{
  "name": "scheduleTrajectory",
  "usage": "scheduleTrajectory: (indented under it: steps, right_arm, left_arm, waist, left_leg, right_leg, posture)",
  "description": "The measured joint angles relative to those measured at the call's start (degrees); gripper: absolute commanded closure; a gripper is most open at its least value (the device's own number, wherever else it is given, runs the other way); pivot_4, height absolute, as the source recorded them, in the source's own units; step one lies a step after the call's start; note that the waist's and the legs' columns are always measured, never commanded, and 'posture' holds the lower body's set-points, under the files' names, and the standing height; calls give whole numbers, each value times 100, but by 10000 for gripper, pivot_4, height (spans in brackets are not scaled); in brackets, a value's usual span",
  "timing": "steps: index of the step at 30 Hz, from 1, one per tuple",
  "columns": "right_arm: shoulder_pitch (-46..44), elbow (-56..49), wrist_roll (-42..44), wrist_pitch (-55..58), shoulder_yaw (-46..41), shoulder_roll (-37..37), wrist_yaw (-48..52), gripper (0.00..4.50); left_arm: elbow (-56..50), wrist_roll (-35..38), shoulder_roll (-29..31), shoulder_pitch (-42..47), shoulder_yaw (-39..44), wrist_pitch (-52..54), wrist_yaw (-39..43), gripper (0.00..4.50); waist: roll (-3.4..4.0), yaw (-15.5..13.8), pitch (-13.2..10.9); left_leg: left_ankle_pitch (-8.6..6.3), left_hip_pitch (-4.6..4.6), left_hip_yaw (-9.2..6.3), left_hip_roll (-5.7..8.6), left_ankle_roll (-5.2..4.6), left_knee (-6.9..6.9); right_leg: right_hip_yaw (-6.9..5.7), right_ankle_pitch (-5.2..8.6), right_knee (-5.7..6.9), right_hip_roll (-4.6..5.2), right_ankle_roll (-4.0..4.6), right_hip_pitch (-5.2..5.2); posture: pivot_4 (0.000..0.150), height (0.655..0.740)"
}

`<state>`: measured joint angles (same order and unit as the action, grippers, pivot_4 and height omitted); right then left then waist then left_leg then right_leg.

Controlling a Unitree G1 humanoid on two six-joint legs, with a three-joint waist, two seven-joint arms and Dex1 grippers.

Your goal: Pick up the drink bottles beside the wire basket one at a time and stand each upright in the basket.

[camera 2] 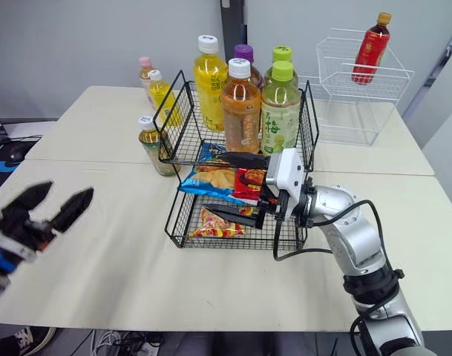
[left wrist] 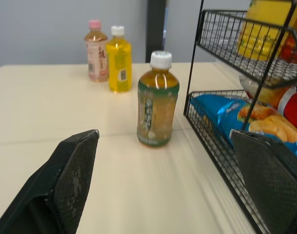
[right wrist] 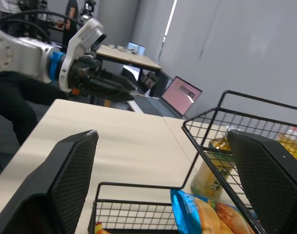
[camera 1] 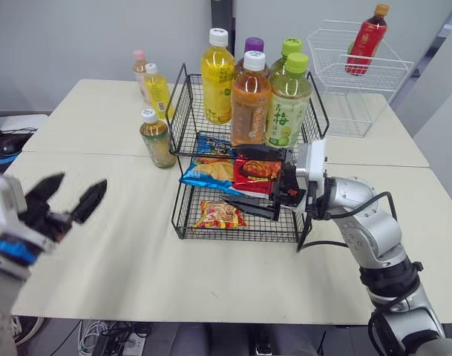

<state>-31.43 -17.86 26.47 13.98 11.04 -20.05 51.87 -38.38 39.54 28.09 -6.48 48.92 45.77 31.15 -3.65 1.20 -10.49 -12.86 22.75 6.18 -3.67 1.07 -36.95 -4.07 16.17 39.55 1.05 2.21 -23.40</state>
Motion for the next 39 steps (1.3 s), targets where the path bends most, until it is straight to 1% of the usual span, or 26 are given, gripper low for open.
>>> scheduleTrajectory:
  steps: [3,6,8,11,14,16,19,24,27,30,34,39]
  right_arm:
    - [-42,78,2,-21,36,71,65,0]
    - [-63,138,-3,-61,41,114,97,0]
    - [-71,166,-44,-95,44,144,92,0]
    - [-79,191,-148,-163,38,206,-50,0]
    - [-75,183,-302,-235,25,284,-268,0]
    - [-52,154,-398,-248,4,294,-427,0]
    - [1,21,-524,-246,-26,291,-637,0]
    - [152,-277,-619,-188,-109,218,-941,0]
    - [261,-486,-670,-77,-146,158,-1112,0]
    - [328,-651,-736,32,-169,85,-1265,0]
    - [332,-841,-746,179,-184,41,-1438,0]
    - [279,-983,-745,382,-197,10,-1588,0]
  left_arm:
    - [-259,68,-306,-255,4,-143,-327,176]
    - [-289,69,-311,-192,-120,-255,-619,176]
    - [-220,68,-180,74,-338,-255,-800,176]
    - [207,-85,259,750,-765,-281,-963,176]
    - [844,-327,495,1494,-1251,-408,-1069,176]
    - [1446,-538,617,2109,-1734,-531,-1041,176]
    - [2401,-873,666,3010,-2435,-786,-917,176]
    - [3899,-1428,631,4030,-3210,-1373,-676,176]
    - [4821,-1736,572,4656,-3509,-1810,-536,176]
    - [5599,-1996,497,5089,-3724,-2224,-403,176]
    - [6766,-2366,361,5590,-3912,-2773,-352,176]
    - [7781,-2677,307,6064,-4035,-3358,-271,176]
  waist:
    - [1,-57,0]
    - [2,-99,0]
    - [2,-125,1]
    - [3,-130,0]
    - [3,-123,-1]
    - [3,-120,-1]
    - [4,-124,-1]
    - [4,-105,-2]
    - [5,-100,-2]
    - [7,-96,-3]
    - [7,-99,-3]
    - [6,-97,-3]
  left_leg:
    - [1,-4,-1,1,-1,-1]
    - [2,-6,1,2,-3,-1]
    - [2,-5,0,2,-4,-2]
    - [3,-5,0,3,-6,0]
    - [3,-3,4,3,-6,1]
    - [3,1,4,3,-6,1]
    - [3,6,4,3,-6,2]
    - [3,9,7,2,-5,5]
    - [3,11,7,2,-4,7]
    - [4,11,11,2,-3,7]
    - [4,14,10,2,-3,5]
    - [13,18,11,3,12,5]
  right_leg:
    - [1,-1,1,0,1,3]
    - [2,-2,1,-1,2,4]
    - [0,-2,-1,-1,2,5]
    - [1,-2,-2,-1,2,5]
    - [3,-2,-5,-2,2,4]
    - [1,-3,-9,-2,2,3]
    - [-1,-4,-13,-2,2,1]
    - [-2,-4,-15,-2,1,-4]
    - [-3,-4,-13,-2,2,-8]
    - [-2,-4,-13,-1,2,-9]
    - [-3,-4,-13,-2,1,-11]
    - [-3,-4,-15,-2,1,-14]
  posture:
    - [1500,7400]
    - [1500,7400]
    - [1500,7400]
    - [1500,7400]
    - [1500,7400]
    - [1500,7400]
    - [1500,7400]
    - [1500,7400]
    - [1500,7400]
    - [1500,7400]
    - [1500,7400]
    - [1500,7400]
